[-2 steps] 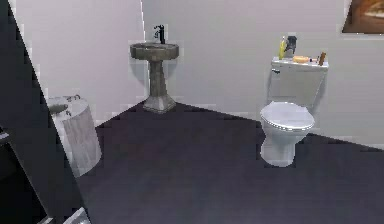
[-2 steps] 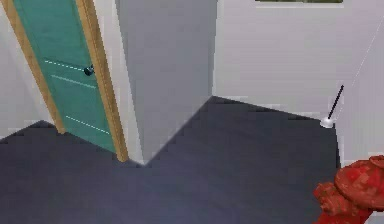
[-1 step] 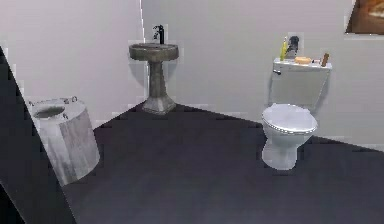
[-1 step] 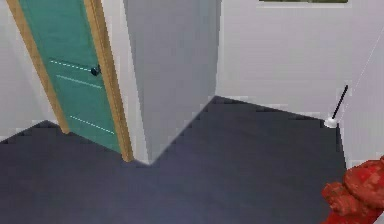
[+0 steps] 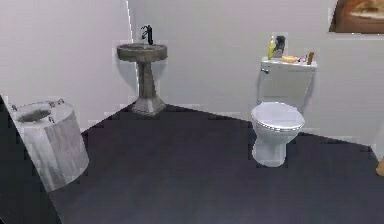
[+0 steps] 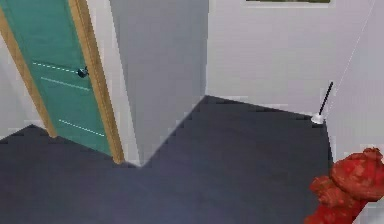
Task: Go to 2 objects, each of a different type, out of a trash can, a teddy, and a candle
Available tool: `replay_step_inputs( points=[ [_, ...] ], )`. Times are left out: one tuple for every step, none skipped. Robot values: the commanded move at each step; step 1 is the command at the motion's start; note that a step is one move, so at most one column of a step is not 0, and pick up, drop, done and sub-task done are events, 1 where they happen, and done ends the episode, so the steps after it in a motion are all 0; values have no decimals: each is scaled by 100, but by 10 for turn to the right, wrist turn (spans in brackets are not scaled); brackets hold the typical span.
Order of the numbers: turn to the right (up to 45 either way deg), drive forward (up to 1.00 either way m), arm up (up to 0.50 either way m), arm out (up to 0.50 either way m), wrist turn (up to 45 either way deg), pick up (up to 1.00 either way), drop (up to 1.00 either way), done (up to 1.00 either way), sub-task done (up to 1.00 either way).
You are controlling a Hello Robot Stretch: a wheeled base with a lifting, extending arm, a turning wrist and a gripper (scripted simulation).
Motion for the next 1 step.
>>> replay_step_inputs(
  points=[
    [0, 70, 0, 0, 0, 0, 0, 0, 0]
  ],
)
